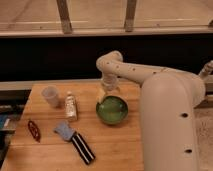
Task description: Place the white sponge in the ceramic bowl
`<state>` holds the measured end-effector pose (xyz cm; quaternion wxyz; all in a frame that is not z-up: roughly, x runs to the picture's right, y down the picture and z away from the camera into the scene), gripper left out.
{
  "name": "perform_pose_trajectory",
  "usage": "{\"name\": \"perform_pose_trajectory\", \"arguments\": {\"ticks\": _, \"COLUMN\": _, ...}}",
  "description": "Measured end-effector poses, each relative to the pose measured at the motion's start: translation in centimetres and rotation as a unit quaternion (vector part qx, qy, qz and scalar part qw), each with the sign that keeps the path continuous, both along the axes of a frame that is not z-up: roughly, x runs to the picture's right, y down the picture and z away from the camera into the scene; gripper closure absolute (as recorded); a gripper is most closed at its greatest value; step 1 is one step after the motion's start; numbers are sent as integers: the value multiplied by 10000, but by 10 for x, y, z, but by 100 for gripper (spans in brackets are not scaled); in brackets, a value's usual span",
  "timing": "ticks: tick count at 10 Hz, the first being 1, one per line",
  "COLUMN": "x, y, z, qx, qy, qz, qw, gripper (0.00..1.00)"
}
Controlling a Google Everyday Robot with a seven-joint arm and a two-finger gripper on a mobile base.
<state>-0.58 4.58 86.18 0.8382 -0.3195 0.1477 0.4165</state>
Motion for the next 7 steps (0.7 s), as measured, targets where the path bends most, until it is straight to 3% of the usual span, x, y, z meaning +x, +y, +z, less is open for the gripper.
{"name": "perform_pose_trajectory", "arguments": {"ticks": 4, "x": -70, "y": 30, "z": -34, "qx": -12, "qy": -545, "qz": -239, "qw": 9982, "gripper": 20}}
{"name": "perform_pose_trajectory", "arguments": {"ticks": 7, "x": -72, "y": 33, "z": -37, "qx": 0, "qy": -572, "qz": -261, "qw": 9980, "gripper": 20}}
